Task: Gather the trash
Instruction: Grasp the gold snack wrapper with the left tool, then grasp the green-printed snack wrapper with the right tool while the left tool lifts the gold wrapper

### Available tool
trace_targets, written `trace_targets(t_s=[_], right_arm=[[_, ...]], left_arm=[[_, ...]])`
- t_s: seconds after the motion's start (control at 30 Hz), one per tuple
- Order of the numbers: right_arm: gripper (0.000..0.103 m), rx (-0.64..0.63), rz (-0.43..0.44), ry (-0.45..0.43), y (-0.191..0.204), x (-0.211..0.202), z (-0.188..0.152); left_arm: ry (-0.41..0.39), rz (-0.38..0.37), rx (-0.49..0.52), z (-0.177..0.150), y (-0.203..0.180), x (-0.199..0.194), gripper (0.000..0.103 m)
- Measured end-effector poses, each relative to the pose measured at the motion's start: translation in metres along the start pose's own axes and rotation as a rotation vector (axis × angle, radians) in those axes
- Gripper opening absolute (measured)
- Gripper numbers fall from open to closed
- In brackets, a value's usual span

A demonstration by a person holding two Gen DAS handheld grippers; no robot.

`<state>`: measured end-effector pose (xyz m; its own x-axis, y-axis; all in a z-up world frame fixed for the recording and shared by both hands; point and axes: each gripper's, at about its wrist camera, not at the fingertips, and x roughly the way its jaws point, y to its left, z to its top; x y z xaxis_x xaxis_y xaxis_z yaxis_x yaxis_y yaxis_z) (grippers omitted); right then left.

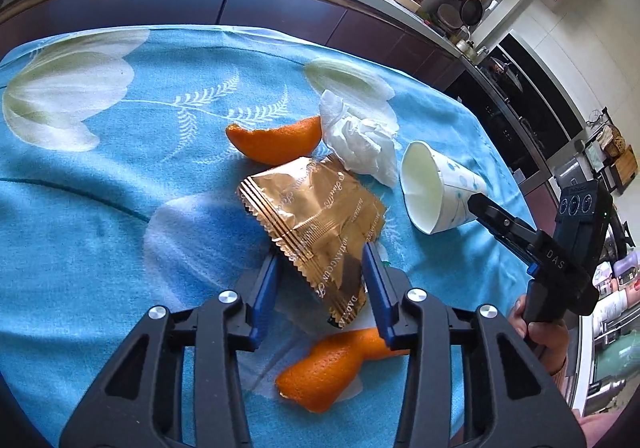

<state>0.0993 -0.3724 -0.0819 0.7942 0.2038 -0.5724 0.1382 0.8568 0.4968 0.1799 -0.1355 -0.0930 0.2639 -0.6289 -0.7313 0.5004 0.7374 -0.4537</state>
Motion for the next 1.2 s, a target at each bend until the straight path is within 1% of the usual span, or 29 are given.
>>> trace_targets(t_s=[0.07,0.1,0.2,0.23,0.27,0.3,0.47,0.6,0.77,1.03,1.13,1.2], right_arm=[[0.038,0.003,0.004,0.0,0.0,0.0,0.0],[0.034,0.006,0.006,-0.001,0.0,0.0,0.0],[0.024,0.008,0.013,-0.003,-0.001,-0.001,0.0],[0.021,0.01,0.015,-0.004,-0.001,-0.002,0.0],[0.015,0.011,0.019,-0.004,-0.001,-0.002,-0.001],[0.012,0.012,0.022,-0.002,-0.001,-0.002,-0.001],[0.005,-0.003,0.032,-0.019,0.002,-0.007,-0.004],[0.004,0.002,0.052,-0.028,0.003,-0.011,-0.006],[0.002,-0.003,0.085,-0.047,0.007,-0.019,-0.009],[0.001,-0.021,0.142,-0.065,0.019,-0.033,-0.012],[0.001,-0.021,0.17,-0.073,0.023,-0.039,-0.013],[0.001,-0.025,0.189,-0.075,0.028,-0.041,-0.014]], left_arm=[[0.001,-0.001,0.001,0.0,0.0,0.0,0.029],[0.003,-0.005,0.001,0.0,-0.001,0.001,0.024],[0.002,-0.018,0.002,0.0,-0.003,0.001,0.018],[-0.004,-0.017,0.005,0.0,-0.004,0.0,0.017],[-0.008,-0.02,0.007,-0.001,-0.005,-0.001,0.016],[-0.01,-0.022,0.008,-0.001,-0.005,-0.001,0.015],[-0.029,-0.036,0.007,-0.004,-0.006,-0.009,0.014],[-0.045,-0.04,0.0,-0.006,-0.004,-0.017,0.012],[-0.079,-0.04,0.017,-0.009,-0.006,-0.034,0.011],[-0.13,-0.077,0.018,-0.018,0.0,-0.066,0.009],[-0.155,-0.112,0.004,-0.02,0.005,-0.08,0.009],[-0.171,-0.109,-0.003,-0.021,0.01,-0.086,0.009]])
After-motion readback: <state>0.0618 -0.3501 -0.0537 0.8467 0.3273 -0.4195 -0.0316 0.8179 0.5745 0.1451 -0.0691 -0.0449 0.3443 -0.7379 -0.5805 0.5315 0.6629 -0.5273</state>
